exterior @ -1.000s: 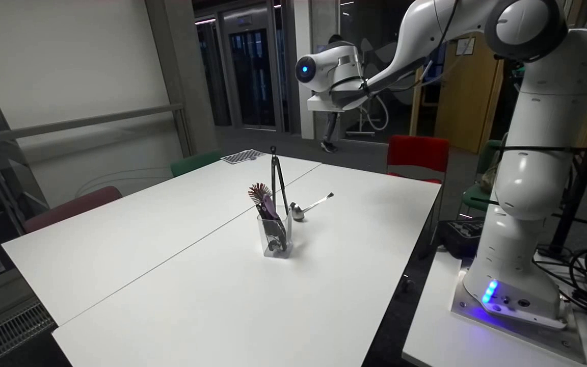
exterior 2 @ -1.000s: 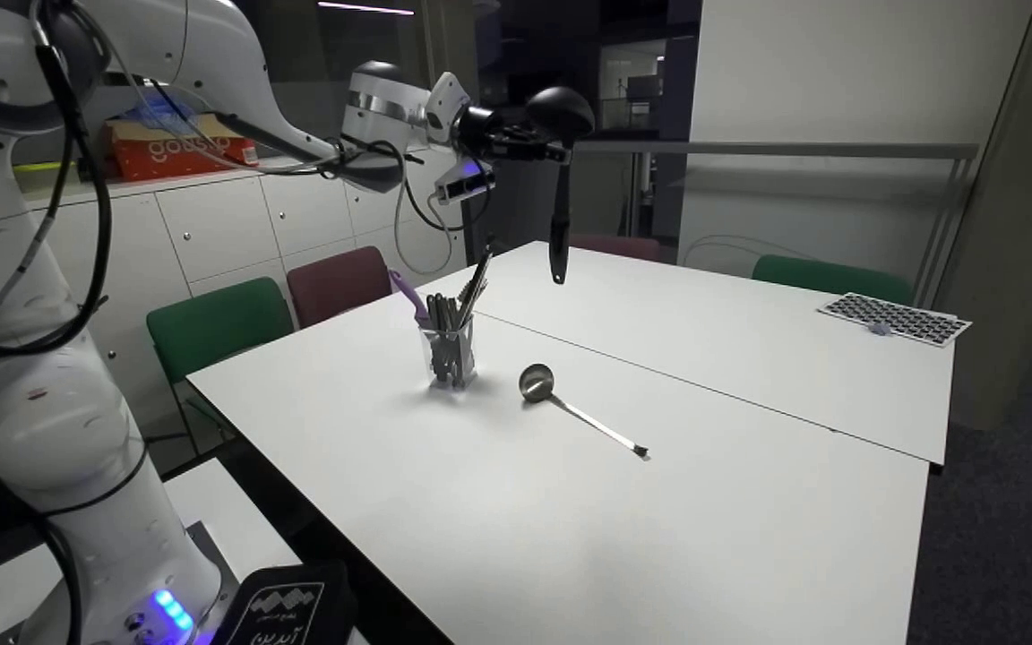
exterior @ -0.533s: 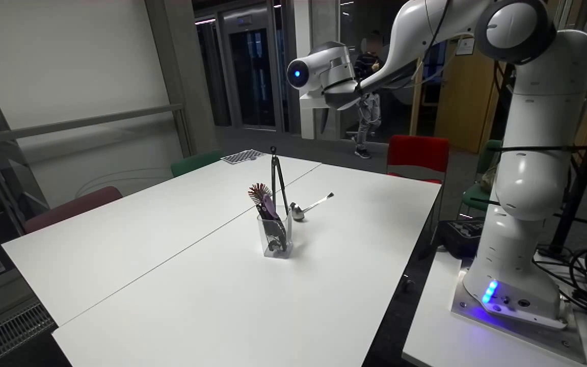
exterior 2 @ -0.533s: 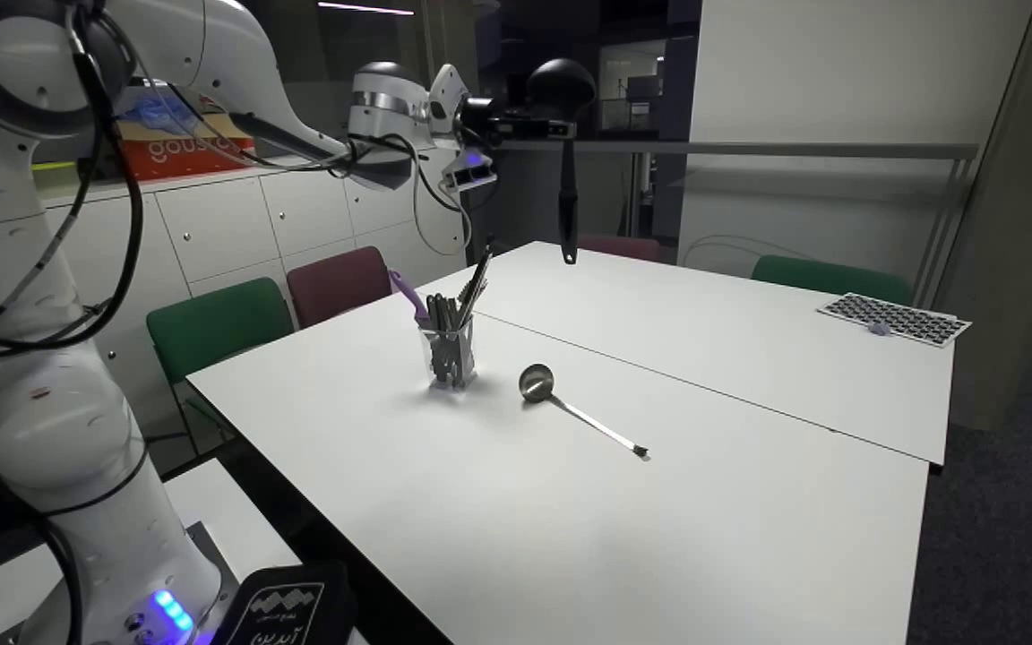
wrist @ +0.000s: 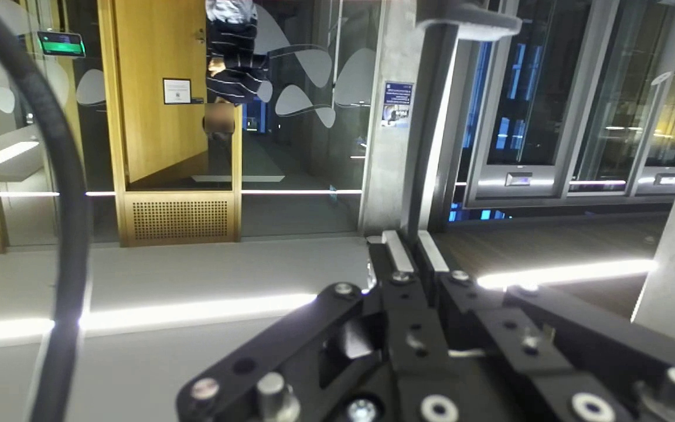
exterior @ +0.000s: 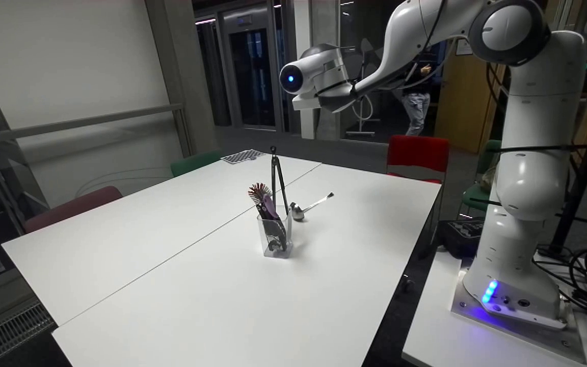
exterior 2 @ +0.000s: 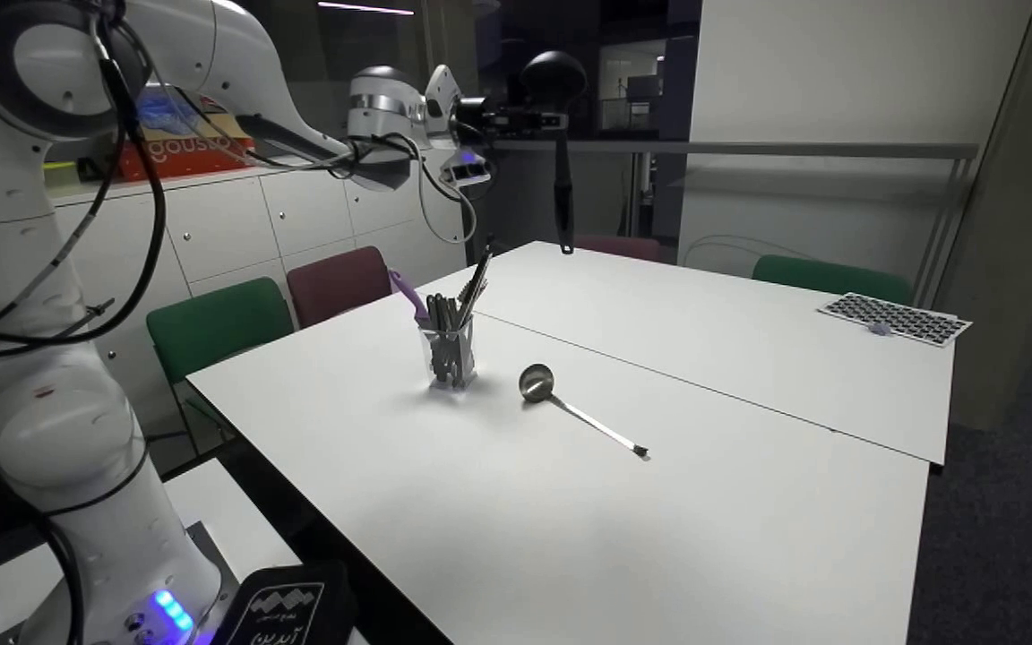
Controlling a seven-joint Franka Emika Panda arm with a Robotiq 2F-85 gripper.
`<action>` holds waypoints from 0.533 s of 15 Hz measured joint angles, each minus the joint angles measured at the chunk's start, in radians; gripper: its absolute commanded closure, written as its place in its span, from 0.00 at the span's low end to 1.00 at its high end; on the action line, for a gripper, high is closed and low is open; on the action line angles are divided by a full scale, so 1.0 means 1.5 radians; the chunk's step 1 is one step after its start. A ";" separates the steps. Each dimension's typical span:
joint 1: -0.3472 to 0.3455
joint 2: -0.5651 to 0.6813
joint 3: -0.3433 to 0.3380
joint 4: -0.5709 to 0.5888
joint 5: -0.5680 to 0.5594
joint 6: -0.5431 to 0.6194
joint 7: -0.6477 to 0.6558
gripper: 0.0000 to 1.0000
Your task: Pick up the spoon and put it in the cup
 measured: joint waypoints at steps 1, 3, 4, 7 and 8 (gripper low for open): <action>0.001 0.001 0.002 0.001 -0.001 0.000 0.000 0.98; 0.002 0.005 0.008 0.007 -0.005 0.014 0.000 0.98; 0.002 0.008 0.010 0.012 -0.006 0.038 0.000 0.98; 0.010 0.023 0.017 0.036 -0.012 0.109 0.000 0.98; 0.013 0.030 0.021 0.045 -0.012 0.131 0.000 0.98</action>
